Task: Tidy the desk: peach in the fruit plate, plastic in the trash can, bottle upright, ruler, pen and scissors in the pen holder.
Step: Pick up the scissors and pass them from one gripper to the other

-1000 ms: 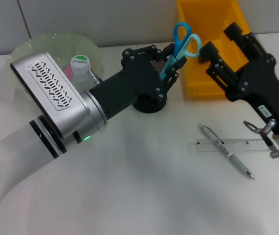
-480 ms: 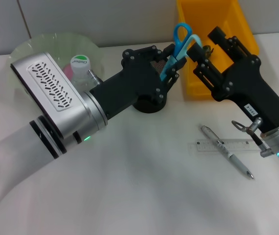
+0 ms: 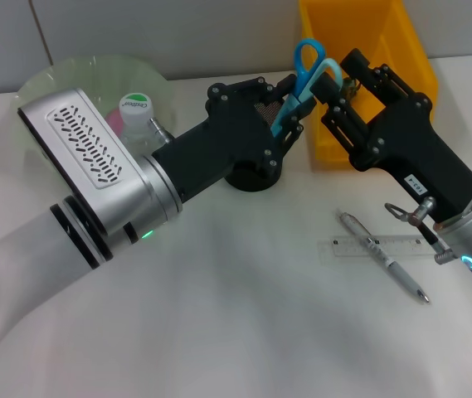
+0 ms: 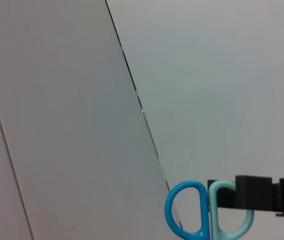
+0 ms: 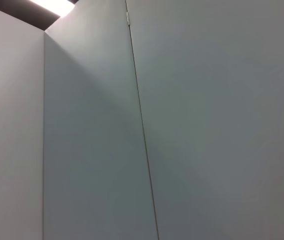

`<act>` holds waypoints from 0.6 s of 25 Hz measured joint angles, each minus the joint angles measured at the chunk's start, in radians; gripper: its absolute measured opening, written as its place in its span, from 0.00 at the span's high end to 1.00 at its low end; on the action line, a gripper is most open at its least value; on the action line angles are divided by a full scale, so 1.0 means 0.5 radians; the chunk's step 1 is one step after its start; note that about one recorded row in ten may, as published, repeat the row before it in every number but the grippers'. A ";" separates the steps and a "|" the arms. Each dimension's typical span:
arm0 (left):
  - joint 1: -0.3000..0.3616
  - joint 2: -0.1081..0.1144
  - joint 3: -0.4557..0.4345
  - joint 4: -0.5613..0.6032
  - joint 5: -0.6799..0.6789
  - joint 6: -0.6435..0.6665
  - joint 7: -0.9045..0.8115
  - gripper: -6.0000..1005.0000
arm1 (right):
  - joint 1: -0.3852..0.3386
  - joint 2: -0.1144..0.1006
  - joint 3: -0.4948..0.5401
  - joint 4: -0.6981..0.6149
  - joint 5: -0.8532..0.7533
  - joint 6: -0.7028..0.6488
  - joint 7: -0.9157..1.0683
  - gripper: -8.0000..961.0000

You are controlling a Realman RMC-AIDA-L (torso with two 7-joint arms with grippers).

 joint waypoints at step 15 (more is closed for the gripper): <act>0.003 0.000 0.009 0.000 0.000 0.008 0.000 0.74 | 0.031 0.000 -0.003 0.038 0.000 0.054 0.002 0.58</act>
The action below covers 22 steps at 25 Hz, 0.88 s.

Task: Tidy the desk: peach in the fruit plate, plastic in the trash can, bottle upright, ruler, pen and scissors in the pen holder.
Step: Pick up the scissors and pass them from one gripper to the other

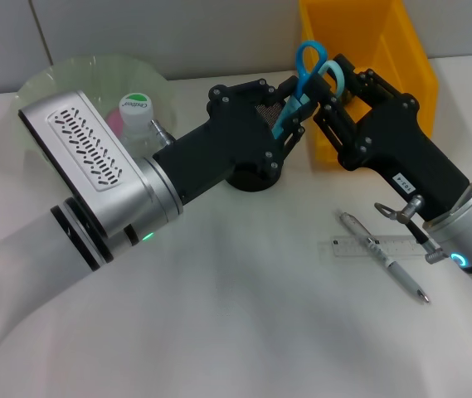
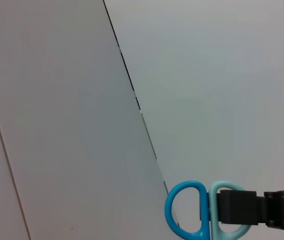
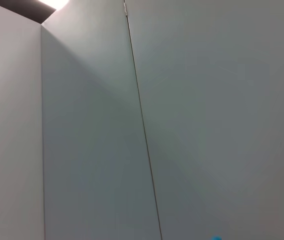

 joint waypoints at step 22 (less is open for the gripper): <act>0.031 -0.001 0.026 0.022 -0.006 0.012 -0.002 0.64 | 0.023 -0.003 0.024 0.219 -0.003 0.003 -0.287 0.89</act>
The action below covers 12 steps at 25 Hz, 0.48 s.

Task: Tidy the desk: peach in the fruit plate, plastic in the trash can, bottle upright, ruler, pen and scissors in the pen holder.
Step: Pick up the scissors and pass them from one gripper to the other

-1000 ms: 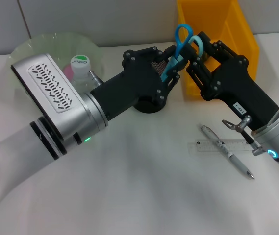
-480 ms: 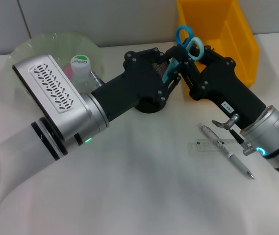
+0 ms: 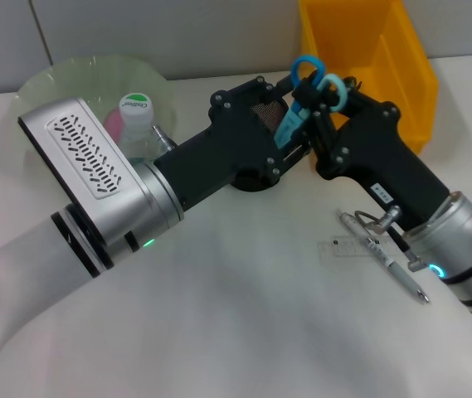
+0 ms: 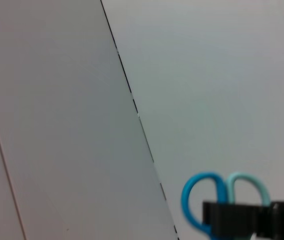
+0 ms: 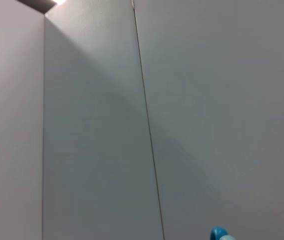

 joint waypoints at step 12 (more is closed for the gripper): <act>0.010 0.001 -0.006 -0.013 0.000 -0.015 0.002 0.28 | -0.085 -0.007 0.005 -0.051 0.011 -0.232 -0.002 0.90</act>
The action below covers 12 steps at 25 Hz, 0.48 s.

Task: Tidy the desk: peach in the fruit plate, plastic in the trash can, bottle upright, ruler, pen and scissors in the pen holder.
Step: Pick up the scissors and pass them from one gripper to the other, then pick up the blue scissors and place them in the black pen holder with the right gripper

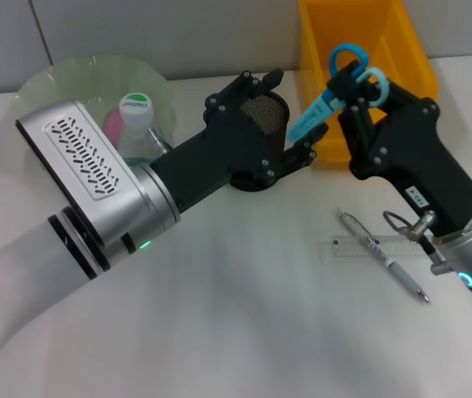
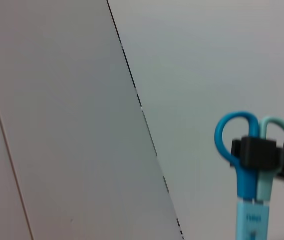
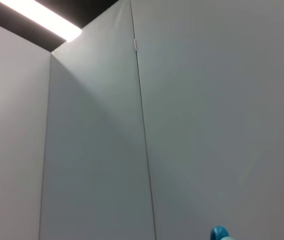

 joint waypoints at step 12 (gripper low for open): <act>0.136 0.001 0.010 -0.033 0.020 -0.009 0.002 0.20 | 0.020 -0.005 0.170 -0.180 0.010 -0.048 0.072 0.90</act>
